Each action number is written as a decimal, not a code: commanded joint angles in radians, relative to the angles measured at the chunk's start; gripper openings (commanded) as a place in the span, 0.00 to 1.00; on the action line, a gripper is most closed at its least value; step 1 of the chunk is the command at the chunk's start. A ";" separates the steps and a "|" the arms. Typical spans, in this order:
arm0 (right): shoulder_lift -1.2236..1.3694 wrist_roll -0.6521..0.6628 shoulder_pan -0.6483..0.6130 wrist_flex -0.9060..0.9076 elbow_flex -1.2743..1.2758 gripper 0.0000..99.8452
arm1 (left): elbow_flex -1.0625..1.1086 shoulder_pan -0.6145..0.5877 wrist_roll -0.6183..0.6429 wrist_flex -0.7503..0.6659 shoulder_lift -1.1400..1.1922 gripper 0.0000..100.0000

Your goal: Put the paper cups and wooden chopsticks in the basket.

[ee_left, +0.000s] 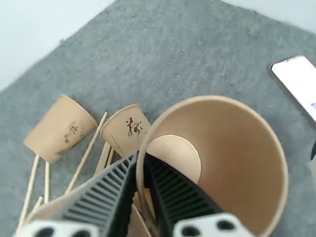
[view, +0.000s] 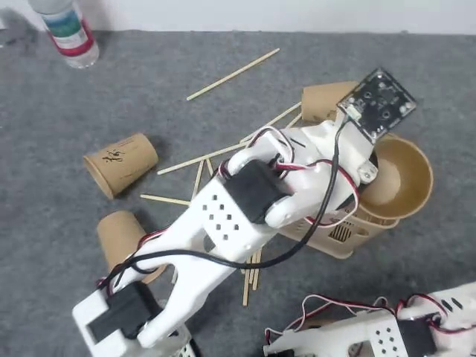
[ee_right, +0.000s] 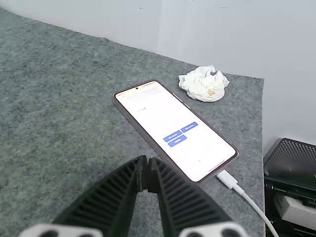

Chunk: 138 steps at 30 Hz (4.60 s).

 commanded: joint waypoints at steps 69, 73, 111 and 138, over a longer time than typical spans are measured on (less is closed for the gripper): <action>-0.015 0.095 -0.038 -0.013 0.017 0.01 | -0.104 -0.448 -0.068 0.466 0.344 0.05; -0.015 0.095 -0.039 -0.019 0.017 0.01 | -0.105 -0.494 -0.120 0.442 0.345 0.01; -0.012 0.324 -0.613 0.460 -0.381 0.01 | -0.389 -0.802 -0.190 0.483 -0.201 0.27; -0.013 0.287 -0.619 0.717 -0.552 0.17 | 1.044 -1.404 -0.250 0.189 -1.197 0.27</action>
